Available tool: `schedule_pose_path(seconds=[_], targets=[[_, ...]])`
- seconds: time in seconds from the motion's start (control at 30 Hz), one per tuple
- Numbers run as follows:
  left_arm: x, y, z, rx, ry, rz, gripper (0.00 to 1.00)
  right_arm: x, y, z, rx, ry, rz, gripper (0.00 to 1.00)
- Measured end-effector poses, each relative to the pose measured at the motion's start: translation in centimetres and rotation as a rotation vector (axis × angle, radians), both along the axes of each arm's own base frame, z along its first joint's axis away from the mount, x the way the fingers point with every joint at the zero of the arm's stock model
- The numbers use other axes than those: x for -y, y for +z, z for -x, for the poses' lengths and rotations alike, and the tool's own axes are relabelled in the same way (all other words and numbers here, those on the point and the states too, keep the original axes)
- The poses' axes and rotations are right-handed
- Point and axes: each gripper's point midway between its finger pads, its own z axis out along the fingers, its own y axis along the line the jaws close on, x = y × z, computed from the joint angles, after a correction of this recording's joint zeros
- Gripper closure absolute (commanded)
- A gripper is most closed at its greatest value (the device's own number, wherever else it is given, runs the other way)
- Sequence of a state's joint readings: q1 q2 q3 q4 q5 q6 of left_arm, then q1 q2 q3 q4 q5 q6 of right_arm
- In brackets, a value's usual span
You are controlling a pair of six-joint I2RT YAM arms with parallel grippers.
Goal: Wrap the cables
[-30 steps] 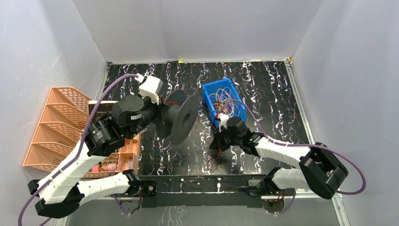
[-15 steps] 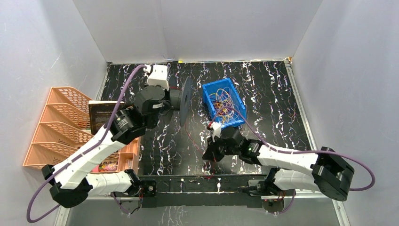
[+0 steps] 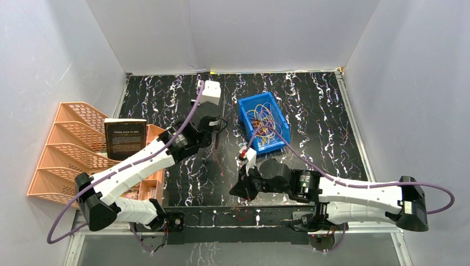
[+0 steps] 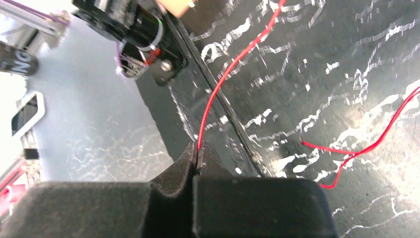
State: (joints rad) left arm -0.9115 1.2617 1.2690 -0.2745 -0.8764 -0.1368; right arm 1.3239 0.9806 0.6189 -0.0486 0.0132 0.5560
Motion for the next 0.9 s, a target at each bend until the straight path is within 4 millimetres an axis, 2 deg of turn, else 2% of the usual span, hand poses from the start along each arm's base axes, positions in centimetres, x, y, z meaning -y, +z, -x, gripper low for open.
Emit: schedule_pose_path(seconds=[0.1, 0.17, 0.27, 0.3, 0.33, 0.43, 0.5, 0.57, 0.67, 0.73, 0.9], targets=[[-0.2, -3.8, 0.0, -0.055, 0.005, -0.083, 1.00, -0.7, 3.8, -0.2, 0.036, -0.007, -0.056, 1.00], [-0.5, -6.0, 0.3, -0.093, 0.001, -0.126, 1.00, -1.0, 7.2, -0.9, 0.072, -0.032, -0.087, 1.00], [-0.8, -8.7, 1.5, -0.160, -0.048, -0.151, 1.00, -0.6, 10.9, -3.3, 0.167, -0.127, -0.050, 1.00], [-0.5, -9.0, 1.8, -0.178, -0.070, -0.146, 1.00, -0.3, 12.3, -4.7, 0.221, -0.183, -0.031, 1.00], [-0.2, -9.3, 2.2, -0.198, -0.099, -0.136, 1.00, 0.0, 12.7, -5.4, 0.254, -0.210, -0.013, 1.00], [-0.4, -9.6, 4.7, -0.265, -0.207, -0.092, 1.00, 1.1, 15.2, -8.4, 0.409, -0.304, 0.054, 1.00], [0.0, -9.6, 5.5, -0.287, -0.255, -0.077, 1.00, 1.3, 15.2, -9.4, 0.439, -0.317, 0.079, 1.00], [0.5, -9.9, 6.6, -0.327, -0.327, -0.067, 1.00, 1.9, 15.2, -12.2, 0.464, -0.363, 0.120, 1.00], [1.4, -9.9, 8.1, -0.370, -0.425, -0.040, 1.00, 3.5, 13.8, -15.9, 0.465, -0.430, 0.198, 1.00], [2.1, -9.5, 9.2, -0.388, -0.494, -0.021, 1.00, 4.1, 12.8, -17.3, 0.457, -0.437, 0.234, 1.00], [2.7, -7.4, 10.8, -0.383, -0.603, 0.022, 1.00, 5.2, 10.8, -18.8, 0.422, -0.428, 0.266, 1.00]])
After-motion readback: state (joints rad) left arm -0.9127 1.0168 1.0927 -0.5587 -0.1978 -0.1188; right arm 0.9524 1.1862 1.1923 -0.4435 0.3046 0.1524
